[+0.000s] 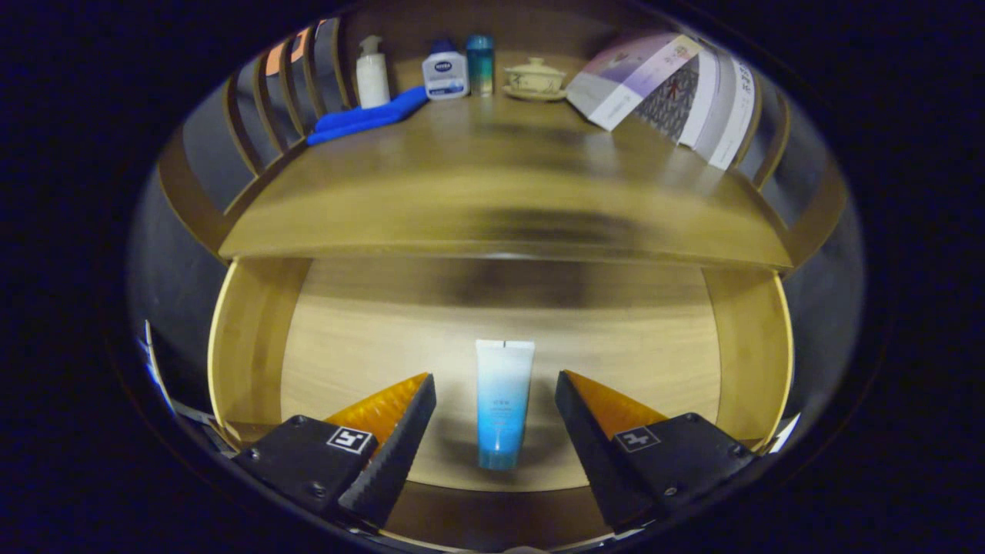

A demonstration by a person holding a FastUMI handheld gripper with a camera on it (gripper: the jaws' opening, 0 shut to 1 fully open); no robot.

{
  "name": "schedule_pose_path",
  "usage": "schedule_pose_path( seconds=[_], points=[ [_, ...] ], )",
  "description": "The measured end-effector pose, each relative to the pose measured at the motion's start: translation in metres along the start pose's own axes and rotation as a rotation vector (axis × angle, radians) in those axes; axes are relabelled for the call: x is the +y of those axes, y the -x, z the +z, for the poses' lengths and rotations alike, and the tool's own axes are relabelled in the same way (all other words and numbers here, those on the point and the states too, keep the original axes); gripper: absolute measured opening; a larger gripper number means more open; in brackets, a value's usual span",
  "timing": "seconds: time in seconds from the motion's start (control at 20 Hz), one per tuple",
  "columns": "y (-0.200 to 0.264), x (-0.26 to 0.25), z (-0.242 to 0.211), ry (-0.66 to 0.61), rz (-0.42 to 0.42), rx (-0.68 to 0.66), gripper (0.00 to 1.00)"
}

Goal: Pull open the drawer, take out the items inside it, and place them on the countertop above the cabinet.

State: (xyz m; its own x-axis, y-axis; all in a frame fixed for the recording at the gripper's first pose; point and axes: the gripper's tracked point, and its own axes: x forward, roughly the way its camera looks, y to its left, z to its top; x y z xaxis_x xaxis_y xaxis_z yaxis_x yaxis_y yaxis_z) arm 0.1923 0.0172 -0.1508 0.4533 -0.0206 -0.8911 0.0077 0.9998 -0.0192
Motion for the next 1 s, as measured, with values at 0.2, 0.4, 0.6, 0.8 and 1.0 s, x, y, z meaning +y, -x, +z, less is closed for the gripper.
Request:
schedule_pose_path(
  seconds=[0.2, 0.4, 0.6, 0.8, 1.0],
  points=[
    [-0.014, 0.001, -0.012, -0.013, 0.0, 0.101, 0.99],
    [-0.024, 0.003, -0.023, -0.011, -0.017, 0.184, 0.94],
    [-0.027, -0.001, -0.028, -0.043, -0.028, 0.213, 0.75],
    [-0.027, -0.005, -0.029, -0.057, -0.037, 0.213, 0.52],
    [-0.01, -0.004, -0.028, -0.069, -0.011, 0.18, 0.49]
  ],
)
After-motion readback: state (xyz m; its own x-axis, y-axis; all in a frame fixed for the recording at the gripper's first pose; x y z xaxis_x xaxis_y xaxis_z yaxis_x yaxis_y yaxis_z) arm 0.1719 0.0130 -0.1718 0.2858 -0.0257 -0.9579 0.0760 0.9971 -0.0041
